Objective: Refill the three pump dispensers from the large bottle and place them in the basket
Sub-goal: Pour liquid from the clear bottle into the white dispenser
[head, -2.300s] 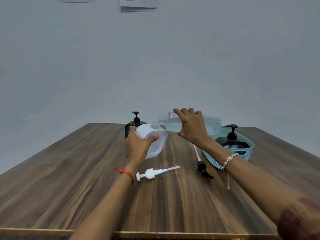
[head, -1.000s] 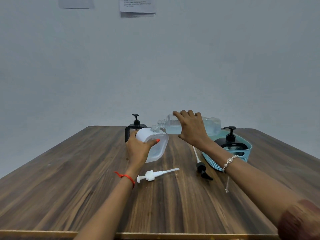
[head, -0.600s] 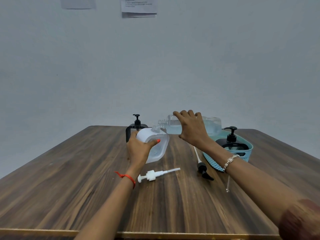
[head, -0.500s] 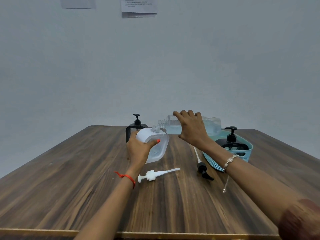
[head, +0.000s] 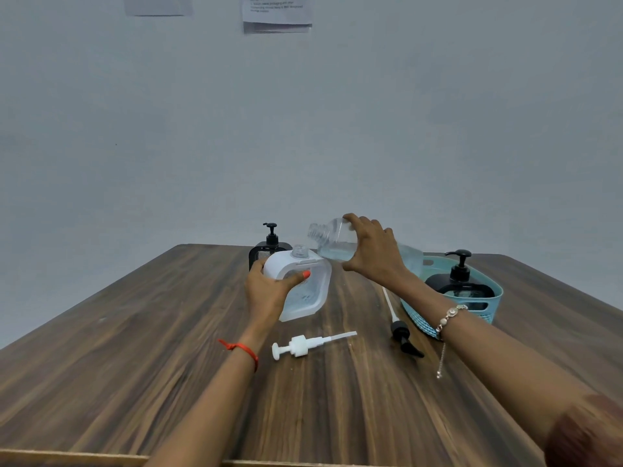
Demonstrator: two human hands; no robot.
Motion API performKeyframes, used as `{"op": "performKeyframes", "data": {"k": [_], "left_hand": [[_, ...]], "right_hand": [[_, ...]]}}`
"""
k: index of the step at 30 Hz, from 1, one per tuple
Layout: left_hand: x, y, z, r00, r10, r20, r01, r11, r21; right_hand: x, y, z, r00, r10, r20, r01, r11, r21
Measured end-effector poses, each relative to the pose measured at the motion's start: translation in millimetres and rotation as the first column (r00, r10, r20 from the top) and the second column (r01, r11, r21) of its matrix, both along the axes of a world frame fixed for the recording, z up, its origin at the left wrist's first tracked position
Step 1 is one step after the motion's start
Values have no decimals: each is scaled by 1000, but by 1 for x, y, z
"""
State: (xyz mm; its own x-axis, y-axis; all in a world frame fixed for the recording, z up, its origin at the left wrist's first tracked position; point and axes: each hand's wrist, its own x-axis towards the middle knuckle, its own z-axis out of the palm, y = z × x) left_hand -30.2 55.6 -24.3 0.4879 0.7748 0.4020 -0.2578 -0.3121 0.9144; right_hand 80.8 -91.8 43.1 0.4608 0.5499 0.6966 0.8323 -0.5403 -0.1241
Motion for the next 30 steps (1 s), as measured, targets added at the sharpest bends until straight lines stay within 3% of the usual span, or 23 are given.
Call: {"op": "performKeyframes", "data": {"k": [4, 8, 13, 19, 28, 30], "left_hand": [[2, 9, -2, 1000, -9, -7, 9, 999, -34], [3, 17, -5, 1000, -17, -7, 16, 999, -50], [3, 24, -8, 1000, -17, -12, 17, 998, -56], [5, 29, -10, 1000, -21, -16, 20, 997, -71], [6, 36, -9, 999, -51, -7, 50, 994, -96], [6, 38, -9, 999, -47, -9, 46, 993, -112]], "right_hand": [[9, 5, -5, 959, 177, -220, -123, 963, 238], [17, 5, -12, 898, 249, -363, -128, 936, 328], [32, 1, -22, 727, 389, -566, -51, 852, 521], [49, 1, -37, 635, 434, -639, -89, 863, 498], [61, -5, -31, 579, 450, -680, -146, 878, 456], [55, -8, -19, 687, 414, -597, -157, 887, 435]]}}
